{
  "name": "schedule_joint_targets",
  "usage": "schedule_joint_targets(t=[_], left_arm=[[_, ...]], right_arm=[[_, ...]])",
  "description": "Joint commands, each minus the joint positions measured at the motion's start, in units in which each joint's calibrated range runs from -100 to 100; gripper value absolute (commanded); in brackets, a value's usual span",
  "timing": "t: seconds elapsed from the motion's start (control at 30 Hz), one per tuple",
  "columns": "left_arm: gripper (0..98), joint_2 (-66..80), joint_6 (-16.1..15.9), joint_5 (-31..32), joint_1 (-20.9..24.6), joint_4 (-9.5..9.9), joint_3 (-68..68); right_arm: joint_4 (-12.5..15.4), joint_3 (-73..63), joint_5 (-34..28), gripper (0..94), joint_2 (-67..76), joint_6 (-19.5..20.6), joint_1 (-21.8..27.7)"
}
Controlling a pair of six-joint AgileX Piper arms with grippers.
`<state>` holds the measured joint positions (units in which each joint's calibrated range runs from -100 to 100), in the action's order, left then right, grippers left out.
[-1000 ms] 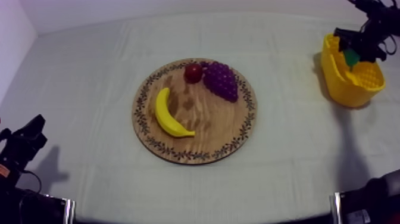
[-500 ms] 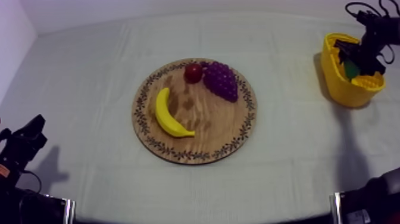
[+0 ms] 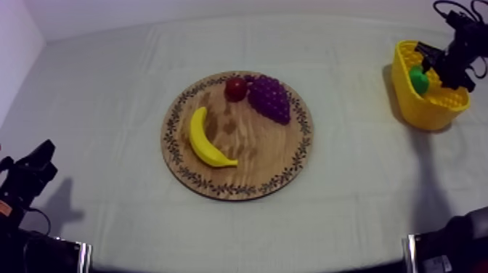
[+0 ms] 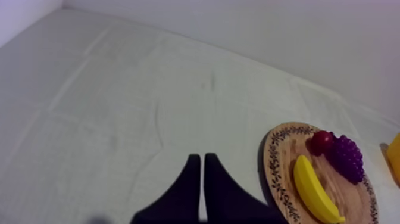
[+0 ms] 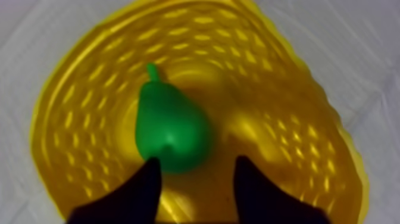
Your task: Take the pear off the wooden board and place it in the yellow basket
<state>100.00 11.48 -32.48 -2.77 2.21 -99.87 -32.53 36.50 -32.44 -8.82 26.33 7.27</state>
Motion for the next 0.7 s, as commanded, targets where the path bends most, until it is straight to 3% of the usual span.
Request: schedule_joint_targets(t=[0.0, 0.13, 0.27, 0.33, 0.4, 0.57, 0.67], left_arm=[[0.1, 0.0, 0.0, 0.0, 0.0, 0.02, 0.0], [0.1, 0.0, 0.0, 0.0, 0.0, 0.02, 0.0], [0.1, 0.0, 0.0, 0.0, 0.0, 0.02, 0.0], [0.1, 0.0, 0.0, 0.0, 0.0, 0.02, 0.0], [0.1, 0.0, 0.0, 0.0, 0.0, 0.02, 0.0], [0.1, 0.0, 0.0, 0.0, 0.0, 0.02, 0.0], [0.1, 0.0, 0.0, 0.0, 0.0, 0.02, 0.0]], right_arm=[[3.0, 0.7, 2.2, 15.0, 3.0, -3.1, 0.1], [9.7, 2.1, 3.8, 4.1, 9.4, -9.2, 0.1], [18.5, 4.5, 4.3, 1.3, 17.2, -17.8, 0.2], [21.5, 6.8, 4.8, 0.9, 21.5, -20.7, 0.2], [23.0, 9.9, 5.4, 0.6, 26.2, -22.2, 0.1], [23.9, 20.6, 8.0, 0.3, 38.9, -22.7, -0.3], [26.1, 28.2, 10.2, 0.3, 46.3, -25.7, 0.2]])
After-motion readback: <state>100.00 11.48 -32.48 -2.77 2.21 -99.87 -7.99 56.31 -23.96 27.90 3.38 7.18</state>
